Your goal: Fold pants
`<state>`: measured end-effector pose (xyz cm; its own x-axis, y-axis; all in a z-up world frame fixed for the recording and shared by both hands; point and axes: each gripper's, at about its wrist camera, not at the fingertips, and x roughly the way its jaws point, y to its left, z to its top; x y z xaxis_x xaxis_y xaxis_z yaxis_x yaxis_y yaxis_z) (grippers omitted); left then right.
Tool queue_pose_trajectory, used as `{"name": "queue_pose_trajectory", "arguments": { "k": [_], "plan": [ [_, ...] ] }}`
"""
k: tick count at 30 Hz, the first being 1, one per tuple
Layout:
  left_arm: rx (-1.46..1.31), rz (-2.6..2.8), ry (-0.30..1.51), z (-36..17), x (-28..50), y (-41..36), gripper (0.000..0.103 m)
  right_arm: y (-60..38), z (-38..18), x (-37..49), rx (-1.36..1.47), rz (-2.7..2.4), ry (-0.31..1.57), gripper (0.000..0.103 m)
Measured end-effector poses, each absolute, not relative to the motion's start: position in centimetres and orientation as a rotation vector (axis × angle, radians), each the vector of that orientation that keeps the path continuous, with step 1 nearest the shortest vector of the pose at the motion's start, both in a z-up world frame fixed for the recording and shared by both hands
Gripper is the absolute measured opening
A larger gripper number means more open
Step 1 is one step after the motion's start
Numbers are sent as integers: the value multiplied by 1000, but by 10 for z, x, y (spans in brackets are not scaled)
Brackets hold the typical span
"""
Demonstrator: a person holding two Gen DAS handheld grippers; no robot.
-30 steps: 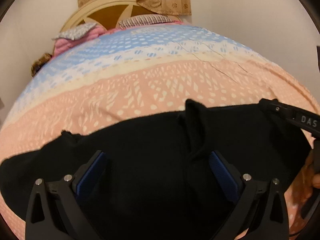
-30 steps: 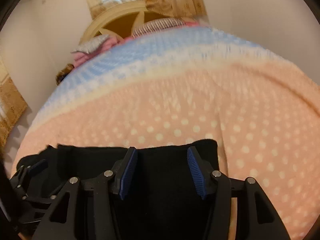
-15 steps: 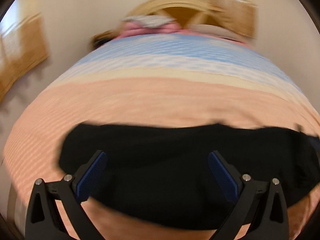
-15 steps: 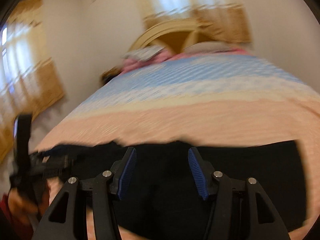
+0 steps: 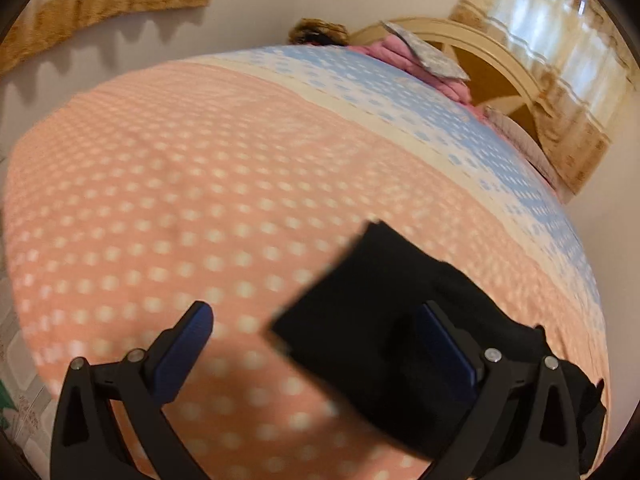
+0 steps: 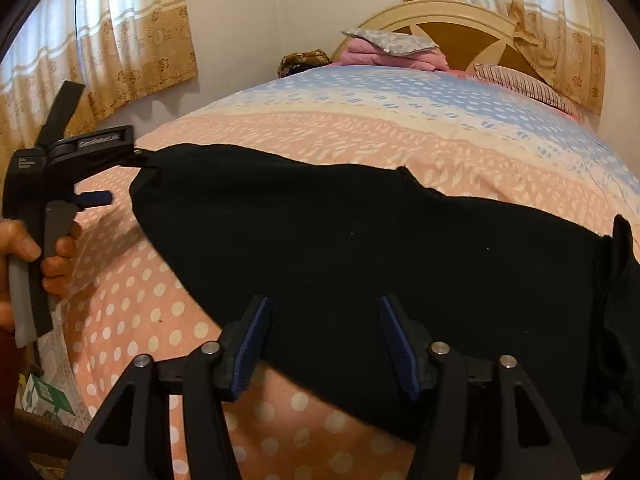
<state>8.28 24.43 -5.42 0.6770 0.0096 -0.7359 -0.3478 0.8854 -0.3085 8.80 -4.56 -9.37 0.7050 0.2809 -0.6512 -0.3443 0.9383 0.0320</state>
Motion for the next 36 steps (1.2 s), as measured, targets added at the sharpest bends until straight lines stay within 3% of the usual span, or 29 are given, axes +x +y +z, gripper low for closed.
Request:
{"name": "queue_pose_trajectory", "arguments": {
  "k": [6, 8, 10, 11, 12, 13, 22, 29, 36],
  "plan": [
    [-494, 182, 830, -59, 90, 233, 101, -51, -94, 86, -48, 373, 706, 63],
    [-536, 169, 810, -57, 86, 235, 85, -54, -93, 87, -26, 383, 703, 63],
    [-549, 174, 798, -57, 85, 236, 57, -57, -93, 88, 1, 396, 701, 63],
    [-554, 169, 795, -58, 85, 238, 48, -59, -93, 88, 17, 402, 699, 63],
    [-570, 151, 793, -60, 85, 239, 31, -61, -92, 88, 34, 409, 697, 63],
    [-593, 128, 793, -61, 83, 240, 25, -63, -92, 88, 50, 415, 696, 63],
    [-442, 90, 675, -6, 77, 194, 21, -113, -62, 72, 299, 422, 622, 63],
    [-208, -183, 513, 65, 66, 61, 21, -254, -26, 37, 564, 190, 485, 63],
    [-30, -562, 487, 70, 46, -104, 21, -359, -29, -14, 690, -11, 448, 63]
  ]
}}
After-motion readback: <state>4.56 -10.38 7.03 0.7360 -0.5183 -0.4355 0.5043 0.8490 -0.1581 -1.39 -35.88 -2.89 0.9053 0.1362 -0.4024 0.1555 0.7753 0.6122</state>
